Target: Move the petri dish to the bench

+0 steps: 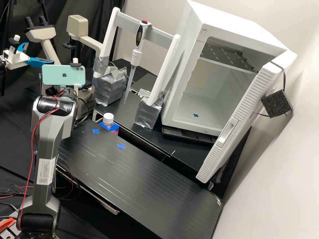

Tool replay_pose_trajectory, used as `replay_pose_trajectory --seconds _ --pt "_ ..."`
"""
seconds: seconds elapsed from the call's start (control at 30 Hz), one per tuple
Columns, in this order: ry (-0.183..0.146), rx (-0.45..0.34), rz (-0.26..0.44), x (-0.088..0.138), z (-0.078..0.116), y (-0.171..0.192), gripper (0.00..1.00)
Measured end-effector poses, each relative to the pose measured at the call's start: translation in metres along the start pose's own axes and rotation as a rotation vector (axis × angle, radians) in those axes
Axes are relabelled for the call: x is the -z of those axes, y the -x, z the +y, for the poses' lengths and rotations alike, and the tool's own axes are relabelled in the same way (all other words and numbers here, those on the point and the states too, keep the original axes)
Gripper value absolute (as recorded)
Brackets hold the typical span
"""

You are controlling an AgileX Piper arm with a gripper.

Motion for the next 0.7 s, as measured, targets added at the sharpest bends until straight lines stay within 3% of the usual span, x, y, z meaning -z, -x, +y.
replay_pose_trajectory --seconds 0.1,0.3,0.5,0.7 --pt "-0.015 -0.001 0.0 0.003 0.002 0.009 0.0" --pt "-0.015 -0.01 0.007 0.013 0.011 0.035 0.0" --pt "-0.013 -0.058 0.058 0.024 0.02 0.058 0.0" --pt "0.012 -0.067 0.074 0.024 0.015 0.083 0.0"
